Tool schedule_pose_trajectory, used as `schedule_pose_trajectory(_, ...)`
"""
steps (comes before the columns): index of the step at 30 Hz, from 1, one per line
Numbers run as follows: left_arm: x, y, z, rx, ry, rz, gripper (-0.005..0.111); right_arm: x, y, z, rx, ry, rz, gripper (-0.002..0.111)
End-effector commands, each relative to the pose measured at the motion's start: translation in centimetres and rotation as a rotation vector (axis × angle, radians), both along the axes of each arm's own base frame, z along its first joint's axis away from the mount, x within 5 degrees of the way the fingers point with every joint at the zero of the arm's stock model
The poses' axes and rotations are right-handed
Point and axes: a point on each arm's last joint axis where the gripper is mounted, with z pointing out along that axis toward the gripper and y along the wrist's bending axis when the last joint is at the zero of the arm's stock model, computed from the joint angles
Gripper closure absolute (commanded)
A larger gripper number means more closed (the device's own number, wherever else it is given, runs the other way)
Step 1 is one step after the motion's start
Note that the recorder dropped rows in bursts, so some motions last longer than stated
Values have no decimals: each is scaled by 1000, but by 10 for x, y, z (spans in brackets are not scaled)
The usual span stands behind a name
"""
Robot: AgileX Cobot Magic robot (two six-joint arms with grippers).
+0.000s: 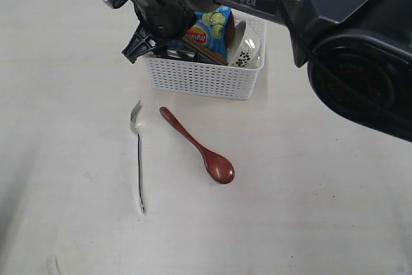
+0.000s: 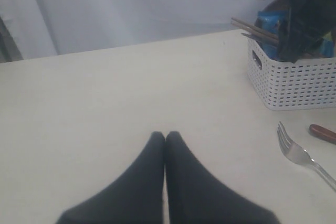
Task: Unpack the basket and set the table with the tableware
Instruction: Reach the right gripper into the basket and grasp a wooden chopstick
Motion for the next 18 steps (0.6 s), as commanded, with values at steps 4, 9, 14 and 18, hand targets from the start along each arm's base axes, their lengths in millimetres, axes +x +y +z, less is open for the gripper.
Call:
schedule_pose_trajectory(4, 0, 0, 1, -2, -7, 3, 107, 8, -6, -4, -61, -67, -50, 61)
schedule_pose_trajectory(9, 0, 0, 1, 1, -7, 2, 107, 7, -6, -4, -52, -60, -53, 89)
schedule_pose_trajectory(14, 0, 0, 1, 1, -7, 2, 107, 7, -6, -4, -51, -58, -53, 99)
schedule_pose_trajectory(18, 0, 0, 1, 1, -7, 2, 107, 6, -4, 2, -21, -50, -35, 86)
